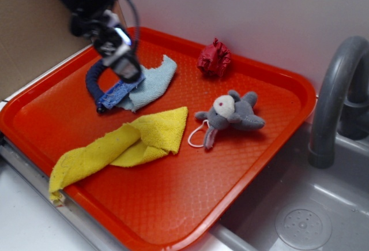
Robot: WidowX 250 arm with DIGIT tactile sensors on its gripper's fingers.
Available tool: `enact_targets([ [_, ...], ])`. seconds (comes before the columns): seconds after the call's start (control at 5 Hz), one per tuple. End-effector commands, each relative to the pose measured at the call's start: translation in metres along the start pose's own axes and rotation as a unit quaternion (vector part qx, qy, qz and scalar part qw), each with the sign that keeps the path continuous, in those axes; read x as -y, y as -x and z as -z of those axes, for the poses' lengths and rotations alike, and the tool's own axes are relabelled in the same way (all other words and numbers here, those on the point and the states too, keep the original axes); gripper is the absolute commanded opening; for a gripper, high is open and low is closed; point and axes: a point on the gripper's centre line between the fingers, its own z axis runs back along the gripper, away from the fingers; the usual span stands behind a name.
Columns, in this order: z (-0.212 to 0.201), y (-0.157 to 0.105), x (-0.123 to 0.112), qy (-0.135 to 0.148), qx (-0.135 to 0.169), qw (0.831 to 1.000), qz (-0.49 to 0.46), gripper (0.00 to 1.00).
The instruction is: Grab the gray animal.
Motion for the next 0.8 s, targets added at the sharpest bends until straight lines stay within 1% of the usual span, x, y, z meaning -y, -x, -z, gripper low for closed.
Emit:
enact_targets([
  [0.0, 0.042, -0.038, 0.053, 0.036, 0.001, 0.998, 0.056, 1.00],
  [0.2, 0.061, -0.043, 0.059, 0.023, -0.031, 0.997, 0.063, 1.00],
  [0.4, 0.073, -0.048, 0.063, 0.023, -0.043, 0.996, 0.074, 1.00],
  [0.6, 0.084, -0.051, 0.056, 0.014, -0.060, 0.997, 0.049, 1.00],
])
